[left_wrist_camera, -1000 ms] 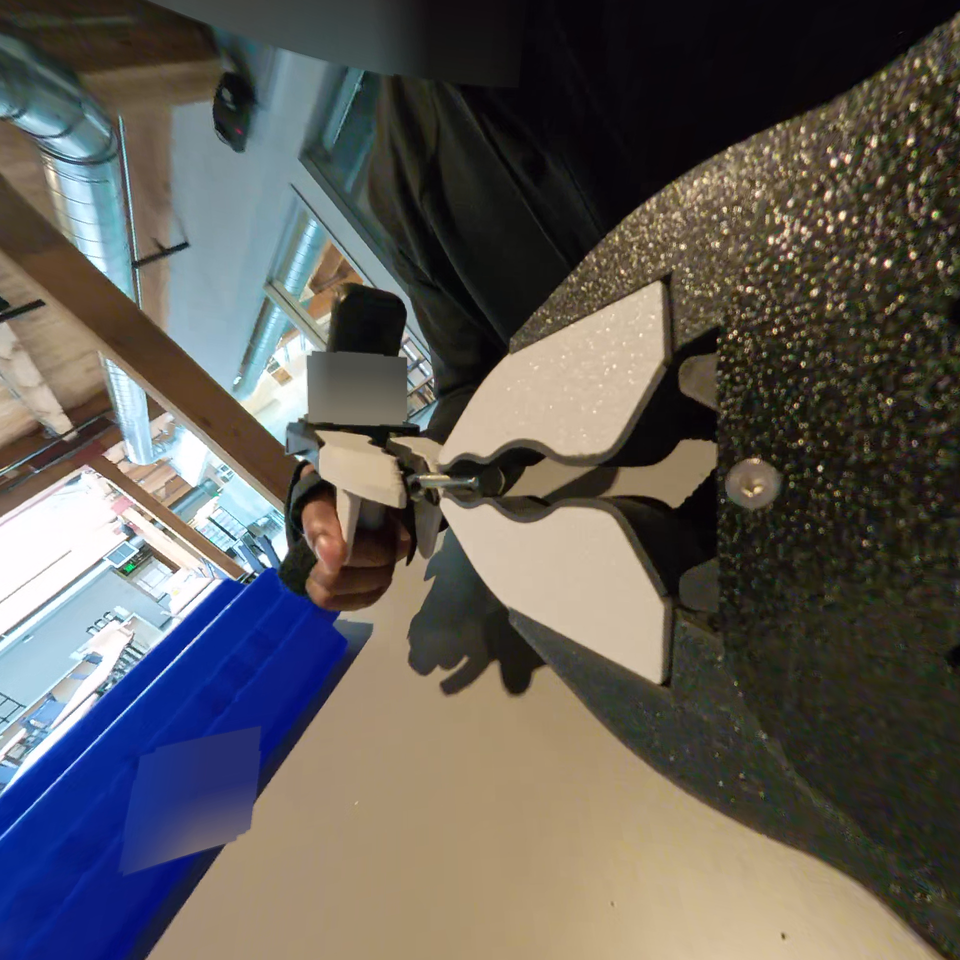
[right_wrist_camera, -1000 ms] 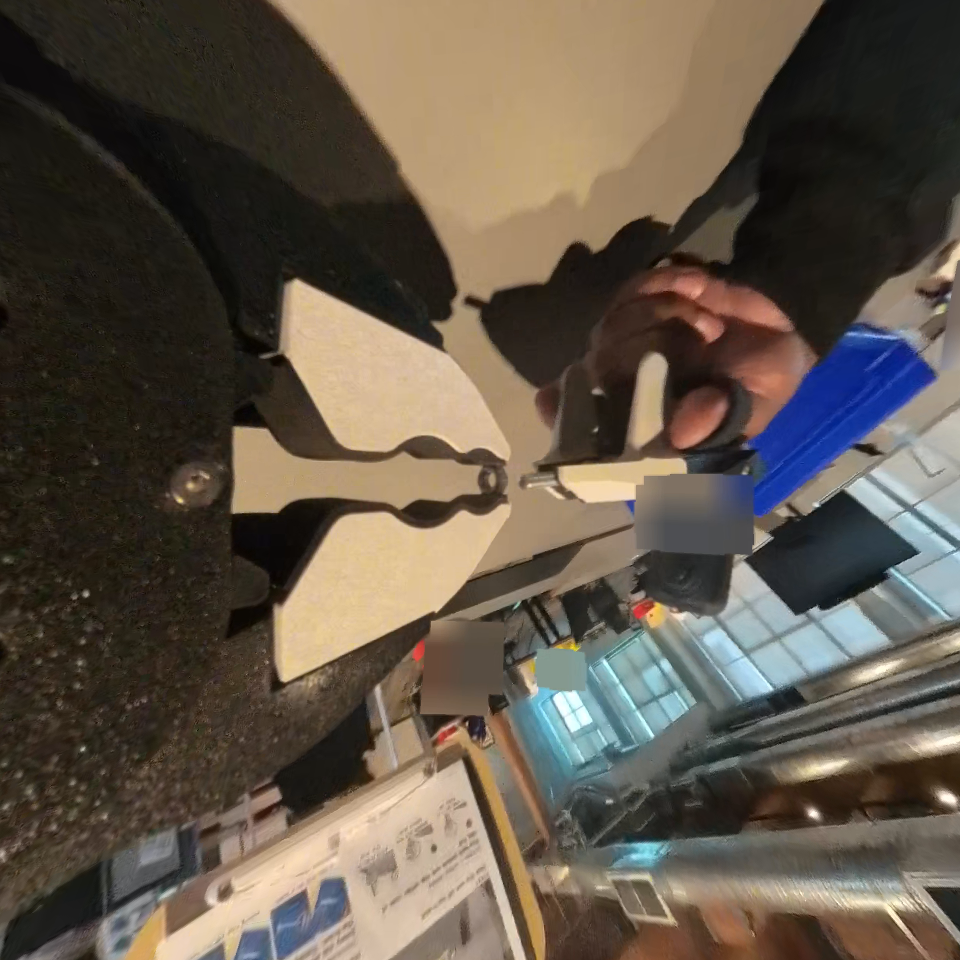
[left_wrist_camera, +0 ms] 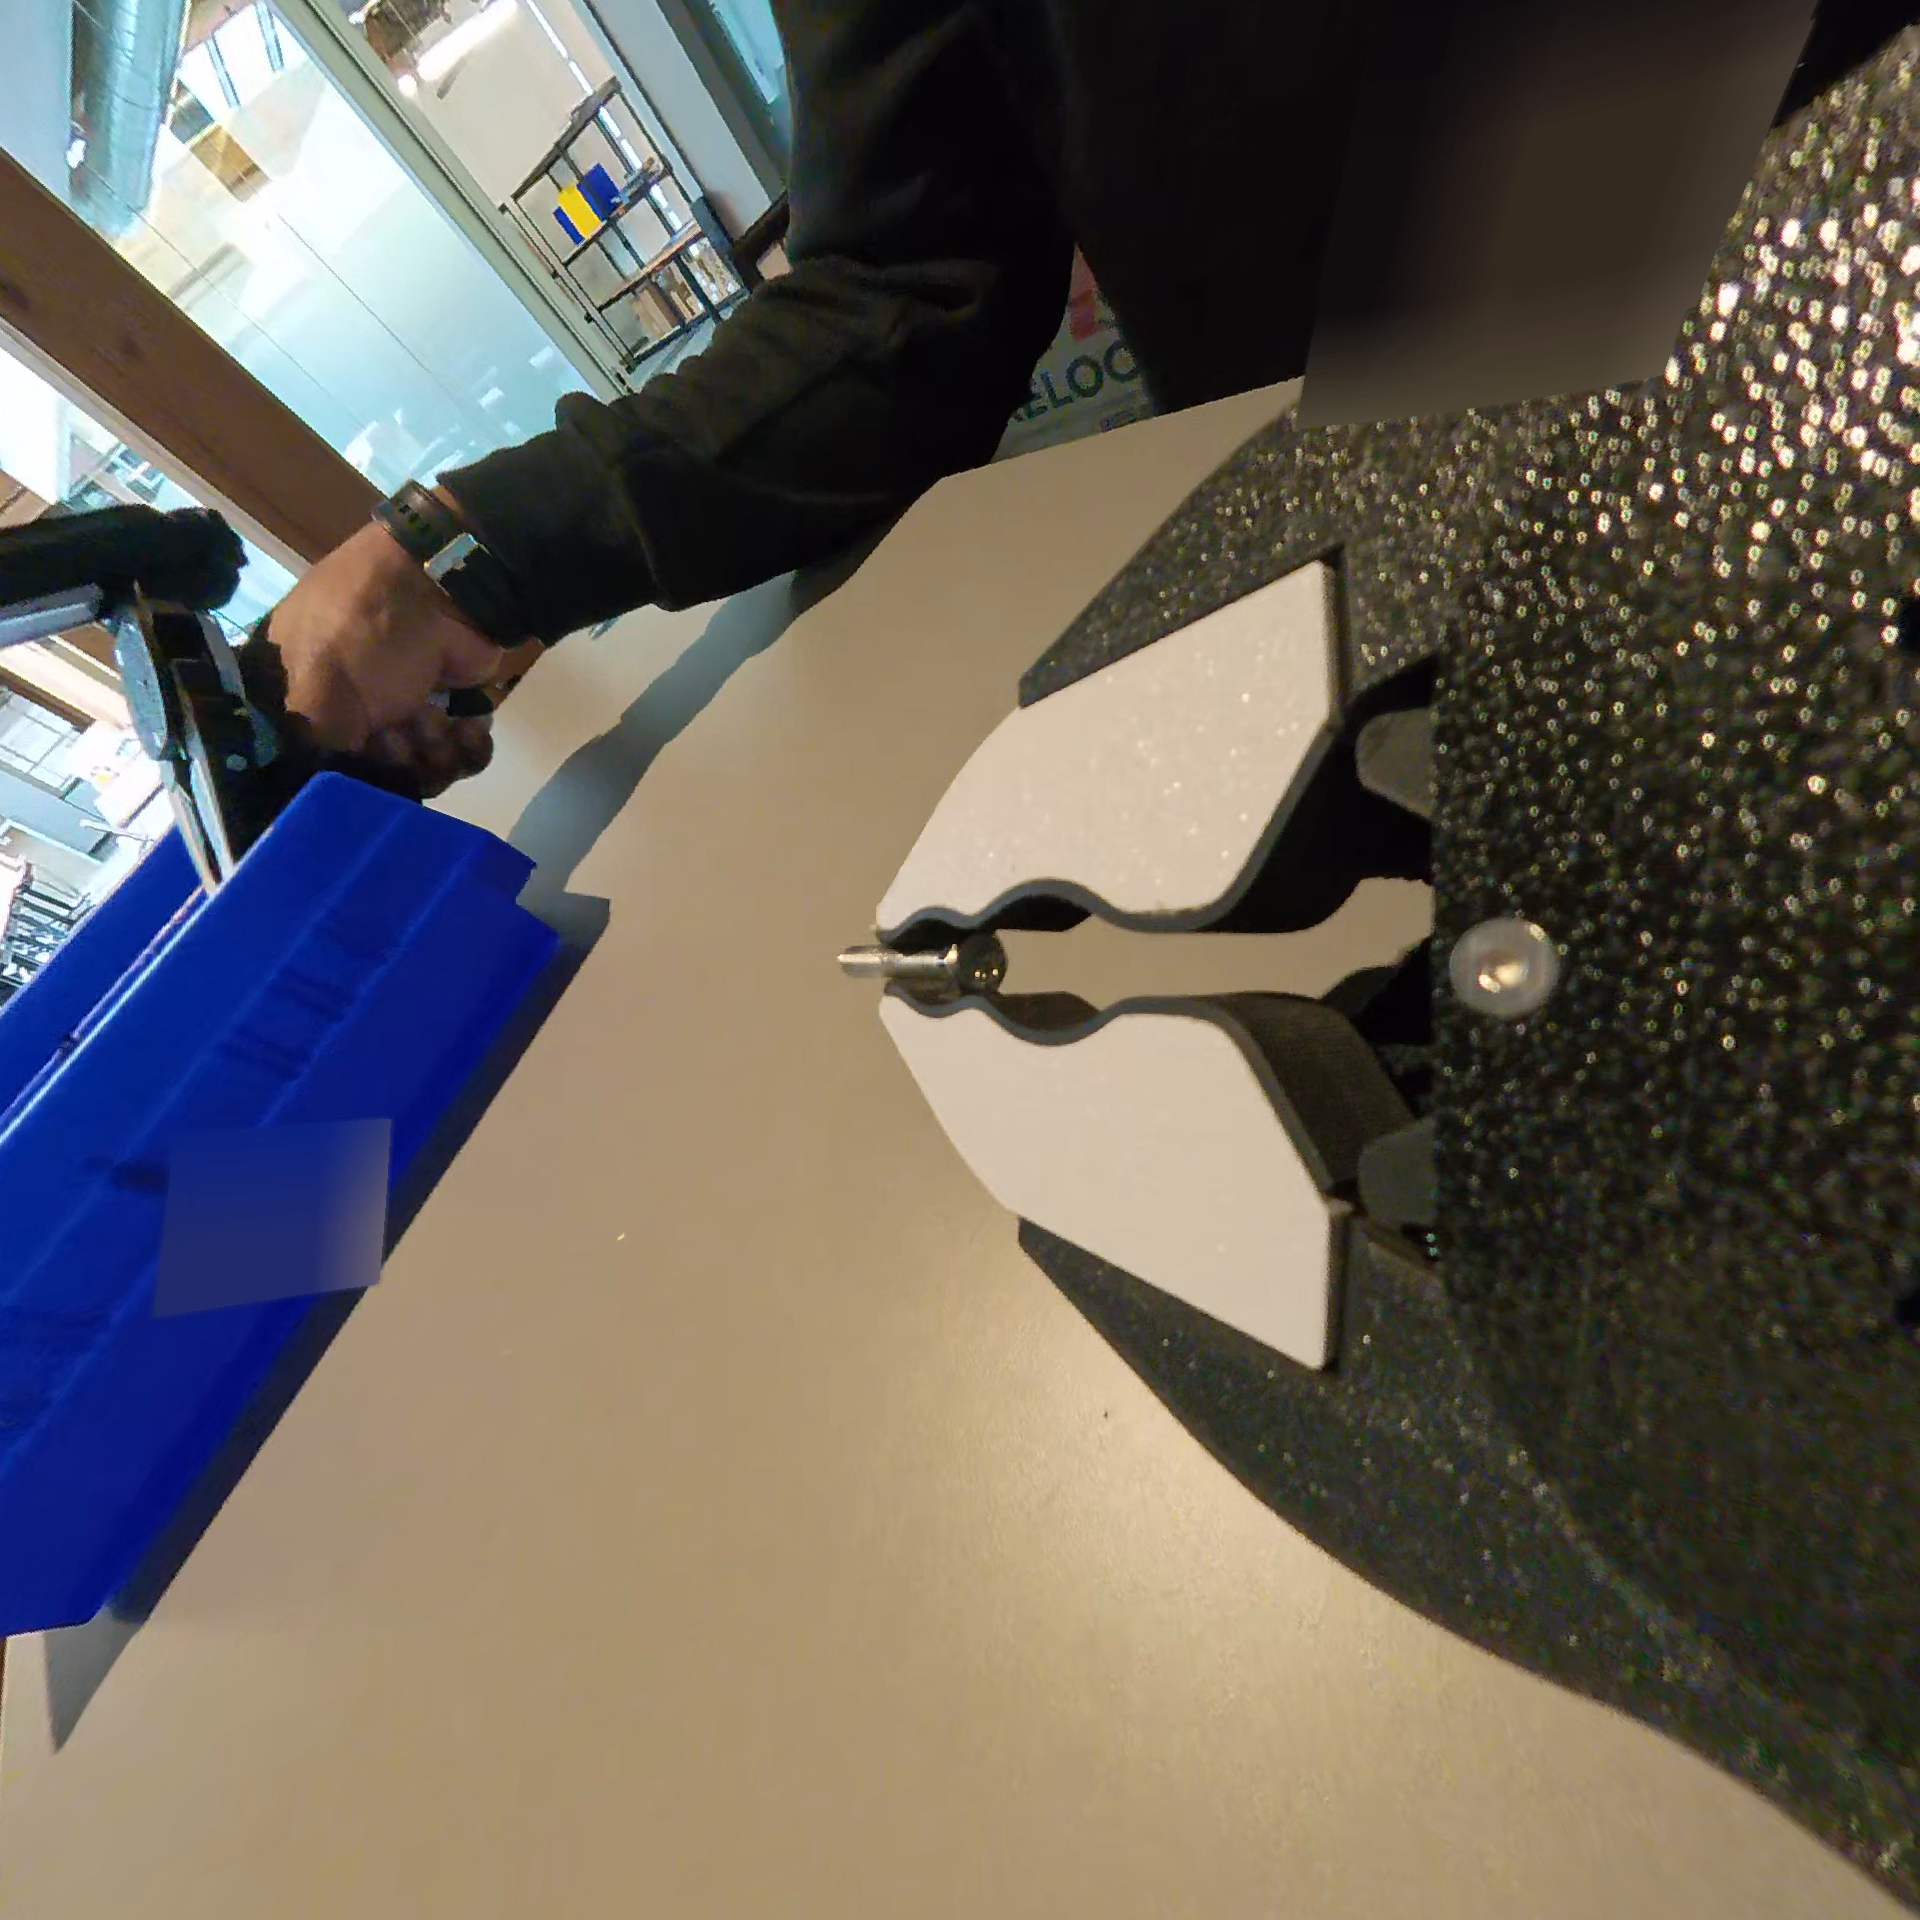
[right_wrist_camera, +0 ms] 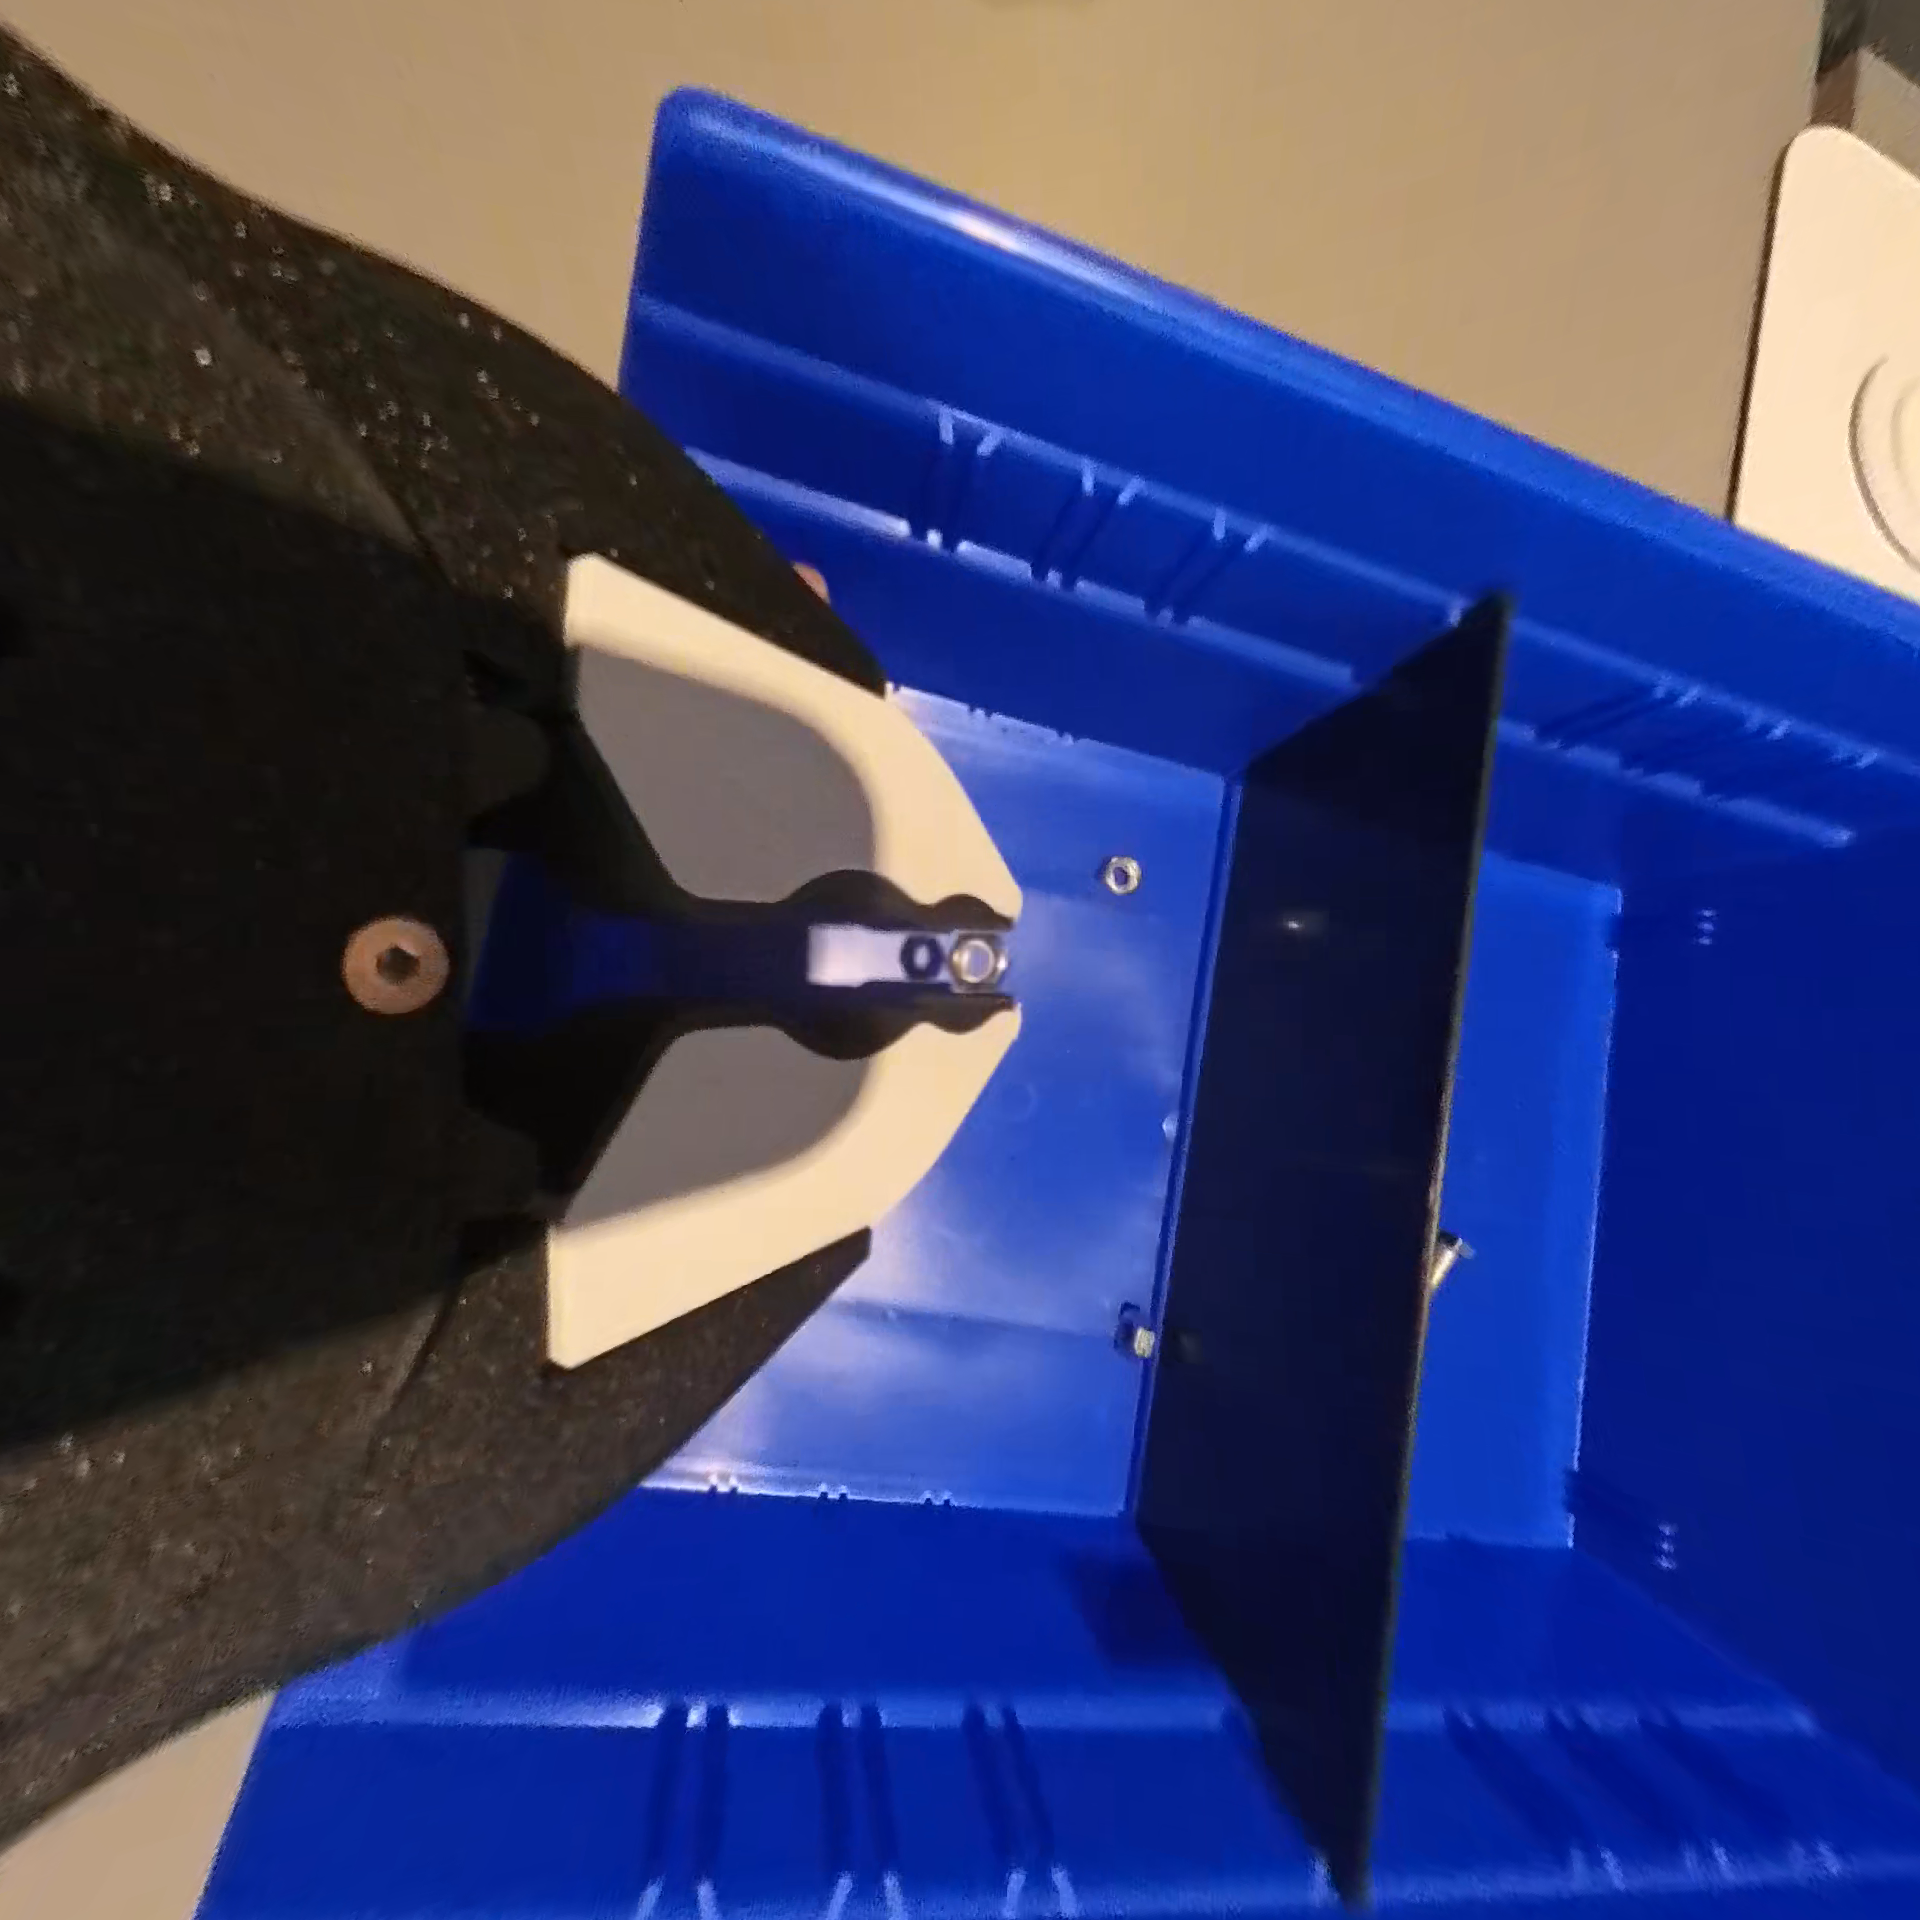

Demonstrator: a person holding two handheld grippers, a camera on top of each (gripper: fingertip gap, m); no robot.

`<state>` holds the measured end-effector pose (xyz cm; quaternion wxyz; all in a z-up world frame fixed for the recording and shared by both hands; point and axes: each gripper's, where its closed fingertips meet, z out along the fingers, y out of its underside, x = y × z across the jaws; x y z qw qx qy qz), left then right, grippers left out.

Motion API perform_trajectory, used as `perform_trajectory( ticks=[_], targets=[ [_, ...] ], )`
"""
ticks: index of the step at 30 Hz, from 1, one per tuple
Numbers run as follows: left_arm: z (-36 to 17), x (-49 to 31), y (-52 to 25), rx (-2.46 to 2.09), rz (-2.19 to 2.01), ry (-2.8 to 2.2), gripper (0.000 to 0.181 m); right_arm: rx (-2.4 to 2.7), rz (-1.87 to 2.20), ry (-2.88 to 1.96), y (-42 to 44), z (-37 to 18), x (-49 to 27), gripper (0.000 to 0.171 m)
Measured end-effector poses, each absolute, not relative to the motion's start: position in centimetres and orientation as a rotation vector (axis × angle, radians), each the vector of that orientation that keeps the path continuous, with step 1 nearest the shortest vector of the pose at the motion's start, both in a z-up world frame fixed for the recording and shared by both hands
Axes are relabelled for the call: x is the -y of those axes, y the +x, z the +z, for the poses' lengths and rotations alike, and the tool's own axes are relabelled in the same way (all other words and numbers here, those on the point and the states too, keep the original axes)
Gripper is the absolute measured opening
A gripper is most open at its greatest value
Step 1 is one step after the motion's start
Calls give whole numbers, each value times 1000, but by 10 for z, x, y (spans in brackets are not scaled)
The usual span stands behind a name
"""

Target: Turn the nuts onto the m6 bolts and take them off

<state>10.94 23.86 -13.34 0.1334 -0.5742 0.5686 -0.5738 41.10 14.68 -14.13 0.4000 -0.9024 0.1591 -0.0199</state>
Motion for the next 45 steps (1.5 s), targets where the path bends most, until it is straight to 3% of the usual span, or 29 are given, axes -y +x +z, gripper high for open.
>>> perform_trajectory(
  ticks=[10, 14, 16, 20, 24, 30, 33, 45],
  targets=[
    [-133, -237, 107, -1664, -1661, -1650, 6, -348, -95, -2105, 409, -118, -142, 31],
    [-129, -233, 106, -1684, -1680, -1602, 6, 78, -191, -1741, 334, -57, -140, 29],
    [-125, -226, 106, -1702, -1724, -1551, 6, 352, -147, -1565, 264, -39, -136, 17],
    [-113, -206, 111, -1695, -1878, -1468, 5, 629, -31, -1499, 168, -61, -154, 14],
    [-111, -190, 116, -1718, -1927, -1454, 5, 791, -111, -1500, 135, -88, -171, 20],
    [-112, -164, 122, -1775, -1978, -1444, 5, 902, -116, -1528, 123, -111, -175, 21],
    [-114, -157, 125, -1790, -1978, -1458, 6, 938, -150, -1534, 122, -115, -176, 8],
    [-113, -159, 135, -1713, -2011, -1523, 6, 898, -187, -1604, 132, -116, -177, 7]
  ],
)
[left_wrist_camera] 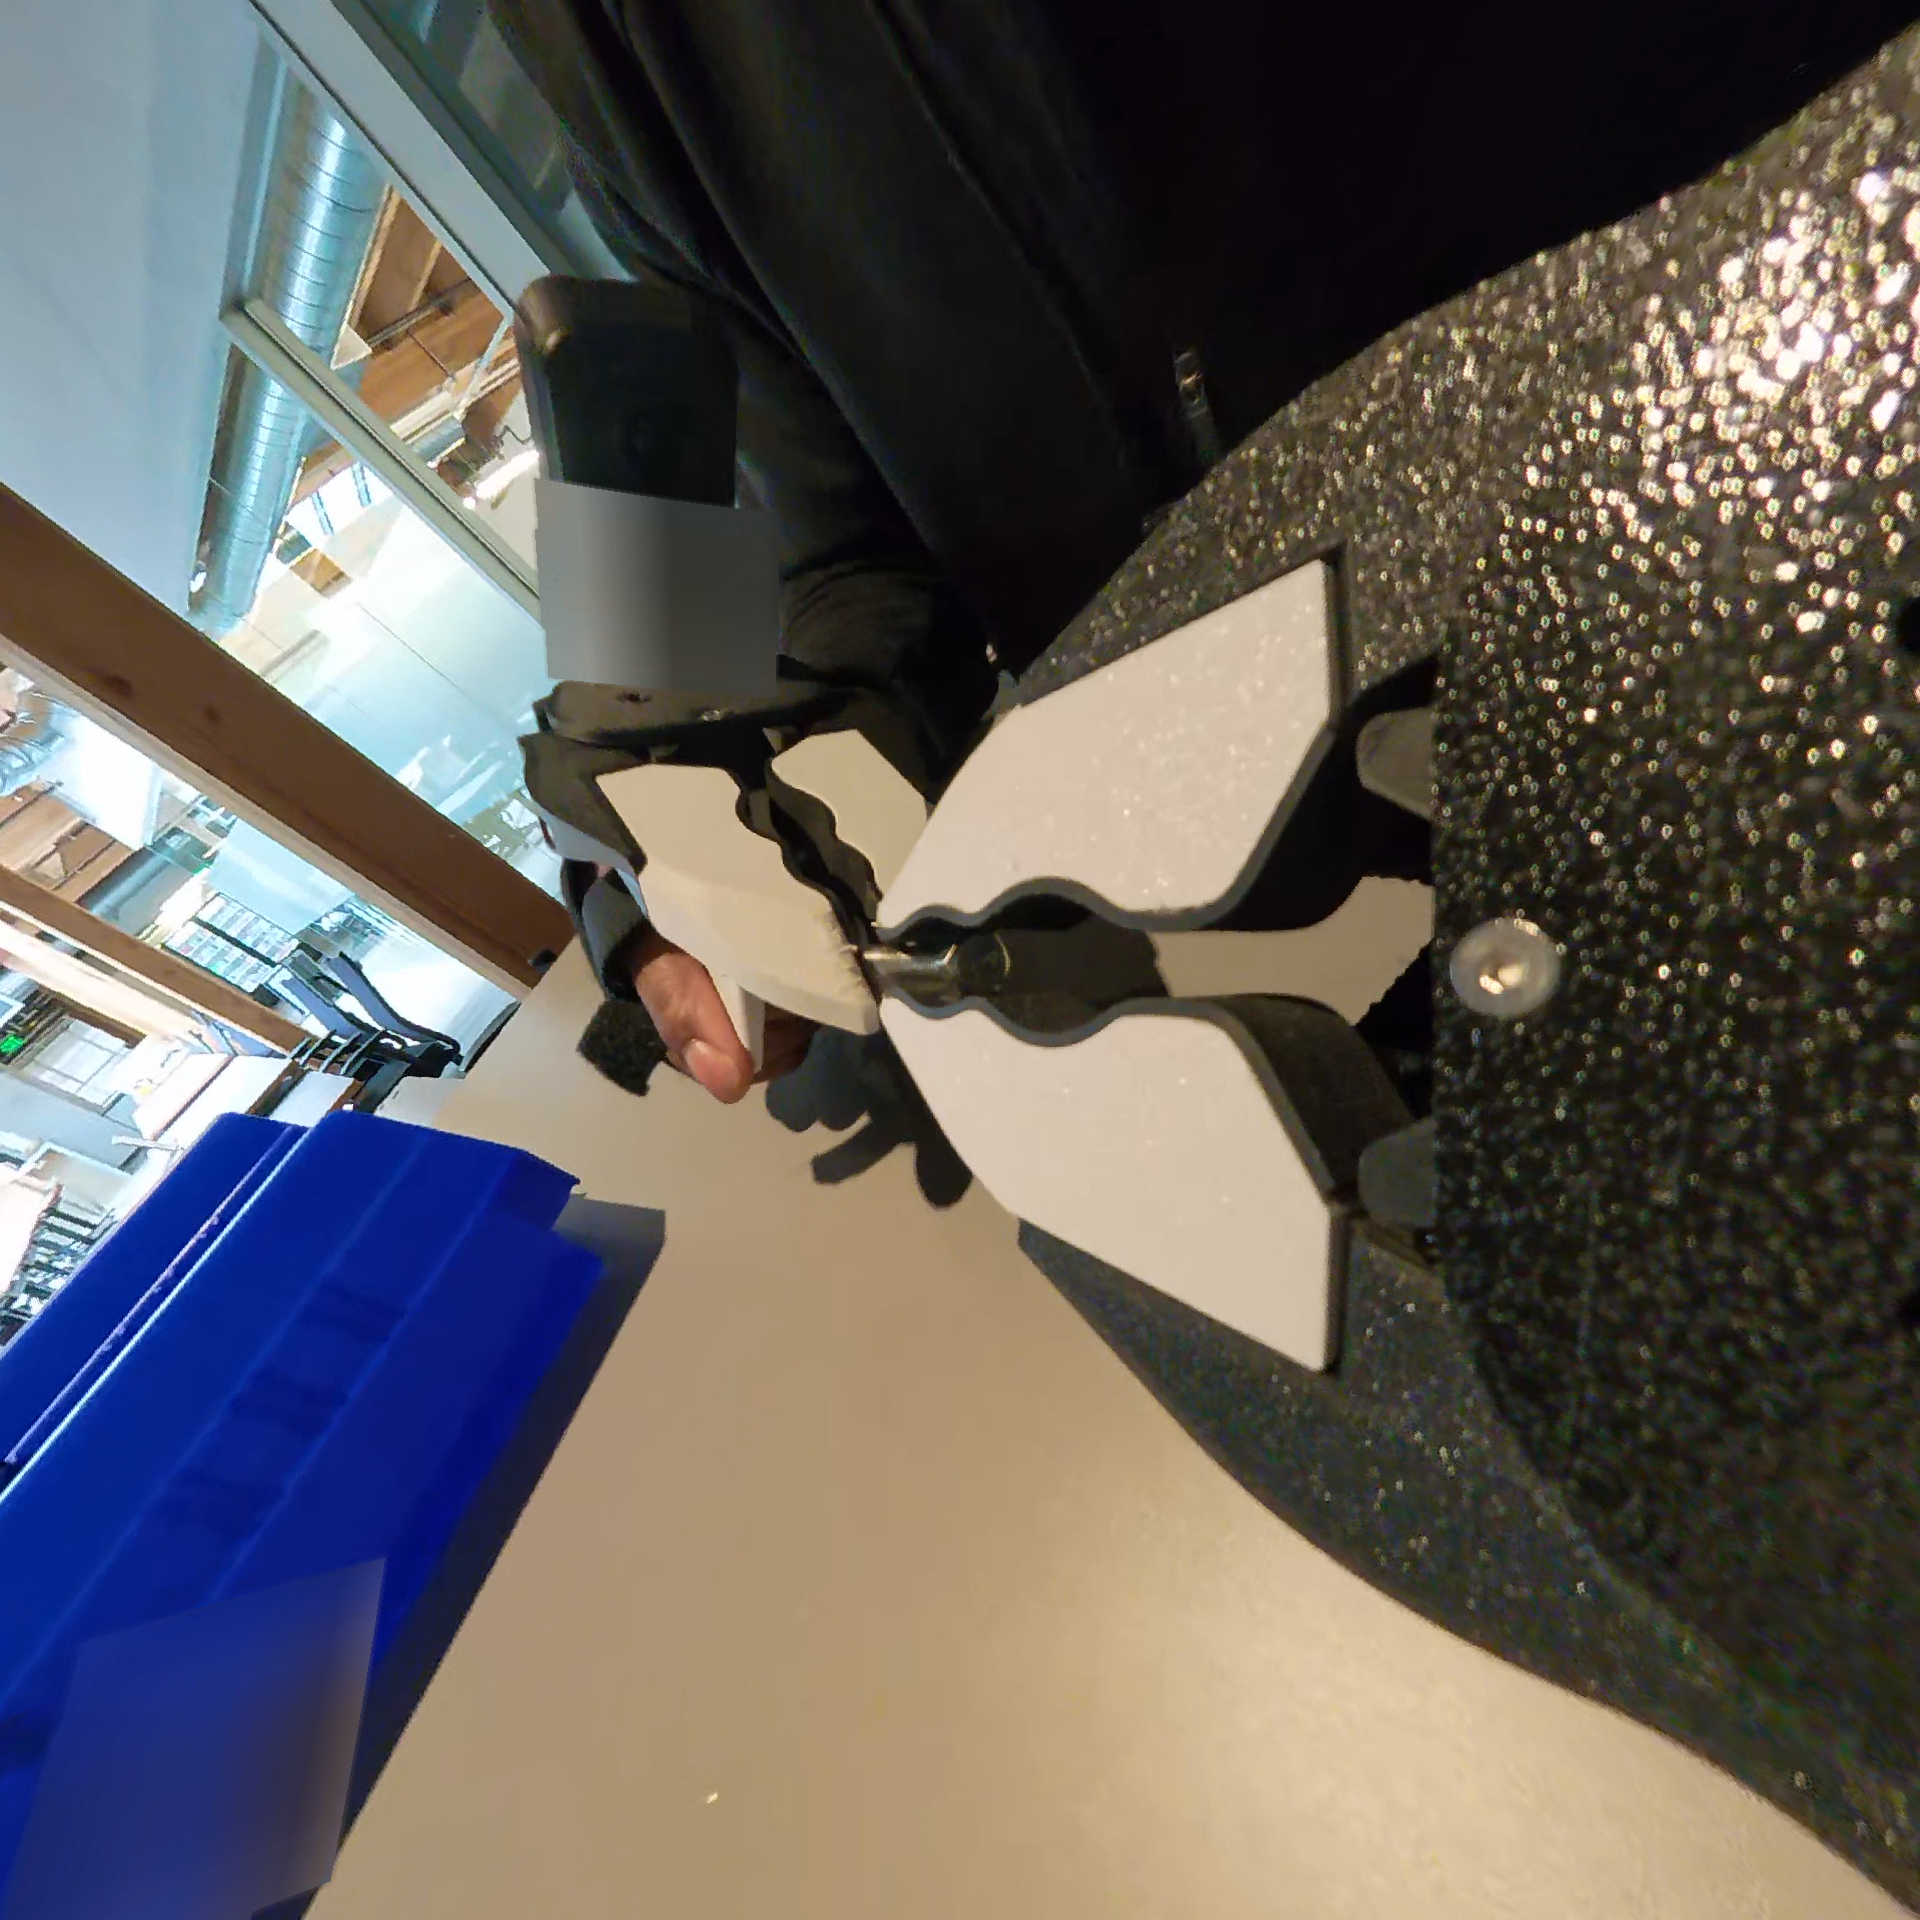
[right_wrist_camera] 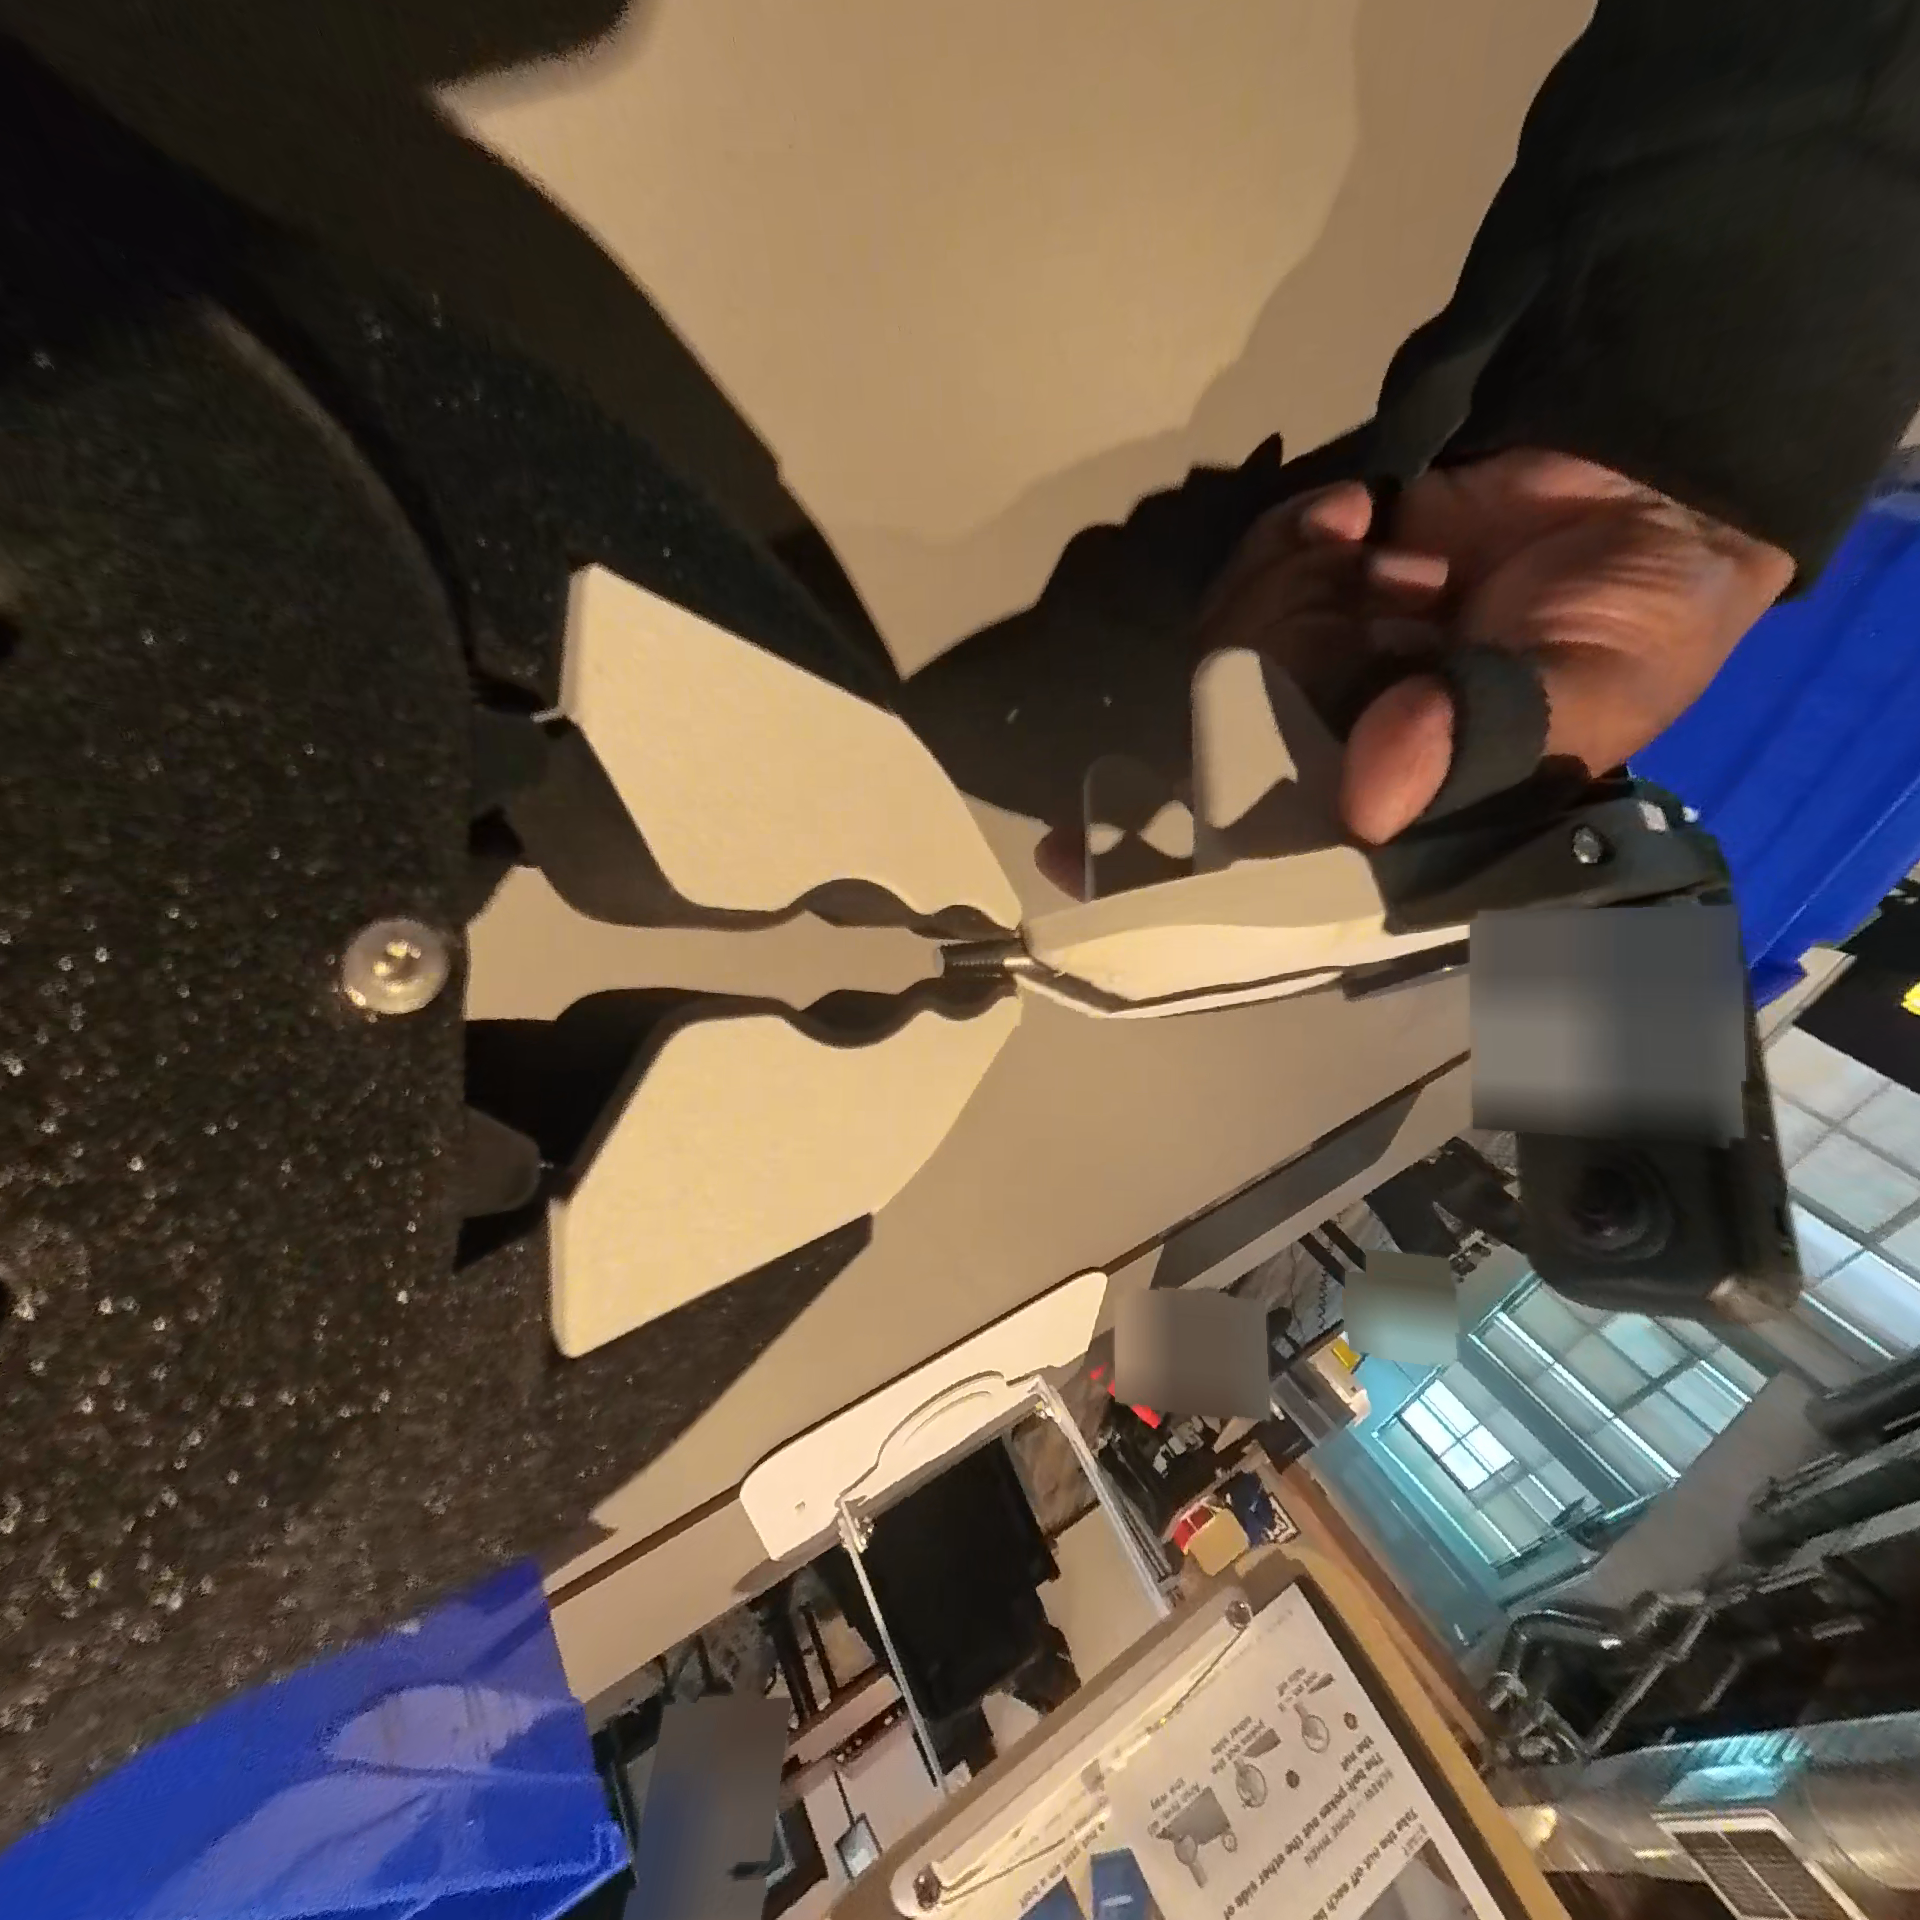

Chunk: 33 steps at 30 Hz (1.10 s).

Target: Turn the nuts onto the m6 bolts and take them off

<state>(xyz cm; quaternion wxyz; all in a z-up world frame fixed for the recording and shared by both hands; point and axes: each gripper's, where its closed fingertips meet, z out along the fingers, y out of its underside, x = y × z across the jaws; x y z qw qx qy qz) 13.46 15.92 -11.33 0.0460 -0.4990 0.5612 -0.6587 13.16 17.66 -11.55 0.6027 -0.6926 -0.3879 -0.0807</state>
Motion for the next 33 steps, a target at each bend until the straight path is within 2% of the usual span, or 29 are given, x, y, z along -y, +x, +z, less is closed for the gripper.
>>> perform_trajectory(
  ticks=[5, 14, 21, 24, 27, 29, 33],
  targets=[
    [-115, -157, 144, -1674, -2007, -1568, 9, 894, -277, -1646, 141, -118, -174, 7],
    [-119, -170, 158, -1514, -1718, -1604, 14, 888, -443, -1710, 158, -126, -176, 6],
    [-89, -199, 147, -1229, -1836, -1492, 17, 841, -432, -1740, 185, -109, -164, 6],
    [-80, -213, 142, -1107, -1868, -1458, 17, 772, -465, -1743, 235, -68, -158, 6],
    [-78, -219, 140, -1062, -1867, -1451, 17, 666, -526, -1909, 330, -40, -167, 6],
    [-80, -219, 141, -1064, -1844, -1463, 16, 542, -477, -2056, 395, -41, -181, 6],
    [-82, -219, 142, -1075, -1795, -1467, 16, 389, -276, -2392, 480, -83, -206, 5]
  ],
)
